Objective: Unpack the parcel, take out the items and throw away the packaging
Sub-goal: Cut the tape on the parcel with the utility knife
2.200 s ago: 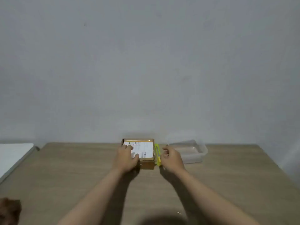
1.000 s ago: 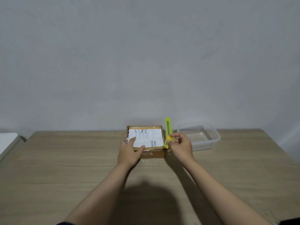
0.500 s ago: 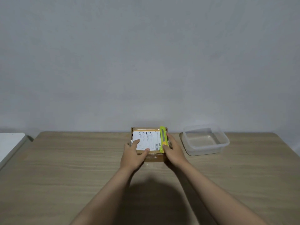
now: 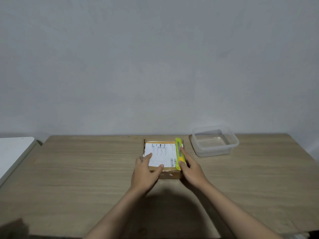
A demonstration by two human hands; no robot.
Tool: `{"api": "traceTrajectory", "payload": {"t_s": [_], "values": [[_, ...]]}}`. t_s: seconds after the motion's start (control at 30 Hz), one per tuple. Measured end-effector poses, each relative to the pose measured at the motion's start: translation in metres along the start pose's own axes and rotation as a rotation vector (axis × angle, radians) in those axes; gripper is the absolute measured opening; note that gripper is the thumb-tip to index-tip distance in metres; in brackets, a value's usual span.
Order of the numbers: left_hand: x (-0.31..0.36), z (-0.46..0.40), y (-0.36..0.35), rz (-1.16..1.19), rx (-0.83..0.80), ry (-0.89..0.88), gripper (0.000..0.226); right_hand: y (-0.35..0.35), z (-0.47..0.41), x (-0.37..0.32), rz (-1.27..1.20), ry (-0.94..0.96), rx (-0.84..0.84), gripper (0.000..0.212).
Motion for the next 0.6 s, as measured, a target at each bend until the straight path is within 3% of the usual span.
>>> {"api": "traceTrajectory", "payload": {"t_s": [0.33,0.43,0.6], "values": [[-0.006,0.076,-0.014,-0.025,-0.078,0.055,0.072,0.01,0.072,0.023,0.027,-0.01,-0.025,0.05],[-0.004,0.078,-0.015,-0.029,-0.075,0.067,0.072,0.017,0.07,0.023,0.032,-0.065,0.065,0.04],[-0.002,0.077,-0.015,-0.11,-0.1,0.093,0.071,0.023,0.065,0.012,0.092,-0.112,0.188,0.051]]}}
Point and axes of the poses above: each hand's wrist, its own z-axis away from the middle knuckle, its own y-axis out of the back of the hand, x = y × z, the point moved 6 cm from there along -z, towards the middle knuckle, and after that the axes turned 7 degrees about z, right-handed, at the moved point
